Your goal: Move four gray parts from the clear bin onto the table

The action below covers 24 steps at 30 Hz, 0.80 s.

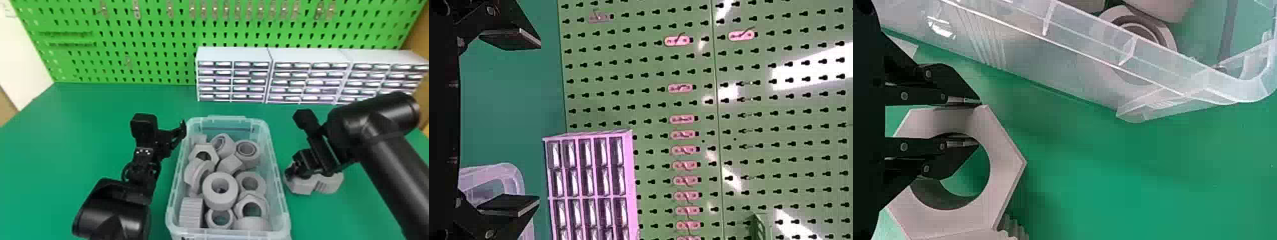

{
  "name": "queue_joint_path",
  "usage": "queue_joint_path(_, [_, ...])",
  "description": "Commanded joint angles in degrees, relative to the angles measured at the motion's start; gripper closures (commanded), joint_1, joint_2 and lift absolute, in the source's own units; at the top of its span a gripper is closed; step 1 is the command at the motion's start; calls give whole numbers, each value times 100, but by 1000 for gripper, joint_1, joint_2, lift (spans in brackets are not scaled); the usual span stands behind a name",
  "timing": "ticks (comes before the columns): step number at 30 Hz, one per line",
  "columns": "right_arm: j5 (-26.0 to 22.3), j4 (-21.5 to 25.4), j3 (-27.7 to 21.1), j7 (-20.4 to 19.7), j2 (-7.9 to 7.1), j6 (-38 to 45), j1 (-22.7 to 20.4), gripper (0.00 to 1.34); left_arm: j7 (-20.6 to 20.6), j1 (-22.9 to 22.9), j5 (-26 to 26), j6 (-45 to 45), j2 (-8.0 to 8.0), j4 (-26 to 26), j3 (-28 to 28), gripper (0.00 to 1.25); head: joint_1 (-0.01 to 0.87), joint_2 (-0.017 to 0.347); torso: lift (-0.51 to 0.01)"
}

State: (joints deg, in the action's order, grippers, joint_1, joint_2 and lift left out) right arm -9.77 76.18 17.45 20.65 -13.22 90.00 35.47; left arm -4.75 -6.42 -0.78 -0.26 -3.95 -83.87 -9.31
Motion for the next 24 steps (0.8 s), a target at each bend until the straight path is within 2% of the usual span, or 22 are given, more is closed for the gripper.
queue_joint_path(1, [-25, -7, -31, 0, -6, -26, -31, 1007, -9, 0, -1, 0, 0, 2, -10, 180, 693, 72, -52])
queue_joint_path(24, [-95, -262, 101, 0, -6, -123, -5, 1007, -9, 9, -28, -27, 0, 11, 8, 180, 693, 72, -52])
